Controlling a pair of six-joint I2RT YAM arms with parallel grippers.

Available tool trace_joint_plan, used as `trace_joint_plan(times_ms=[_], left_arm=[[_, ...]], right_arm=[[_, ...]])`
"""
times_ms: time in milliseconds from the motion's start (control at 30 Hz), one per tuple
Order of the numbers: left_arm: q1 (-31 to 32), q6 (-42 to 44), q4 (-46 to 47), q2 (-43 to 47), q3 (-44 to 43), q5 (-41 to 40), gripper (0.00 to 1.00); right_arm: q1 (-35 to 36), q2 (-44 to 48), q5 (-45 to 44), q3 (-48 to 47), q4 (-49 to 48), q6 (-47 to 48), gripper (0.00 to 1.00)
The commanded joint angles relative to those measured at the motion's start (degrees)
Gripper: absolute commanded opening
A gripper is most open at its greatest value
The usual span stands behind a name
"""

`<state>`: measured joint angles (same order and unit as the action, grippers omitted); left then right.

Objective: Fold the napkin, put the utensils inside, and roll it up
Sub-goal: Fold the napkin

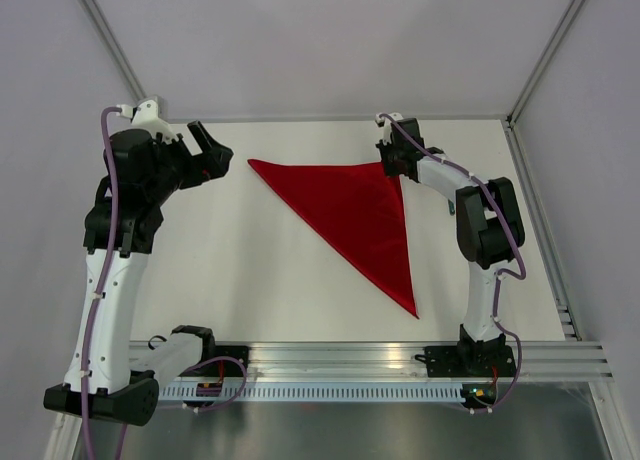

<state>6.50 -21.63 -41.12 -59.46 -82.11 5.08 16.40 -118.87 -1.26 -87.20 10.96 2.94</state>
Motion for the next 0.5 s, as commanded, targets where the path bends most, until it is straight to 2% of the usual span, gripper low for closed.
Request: trace_joint_plan(times_ms=[0, 467], left_arm=[[-0.09, -1.66, 2.72, -0.13, 0.28, 1.34, 1.00], [-0.09, -1.84, 3.33, 0.05, 1.51, 1.86, 1.00]], right_arm=[[-0.49, -0.22, -0.06, -1.83, -1.21, -0.83, 0.00], [-1.20, -1.19, 0.11, -1.31, -1.38, -0.65, 0.01]])
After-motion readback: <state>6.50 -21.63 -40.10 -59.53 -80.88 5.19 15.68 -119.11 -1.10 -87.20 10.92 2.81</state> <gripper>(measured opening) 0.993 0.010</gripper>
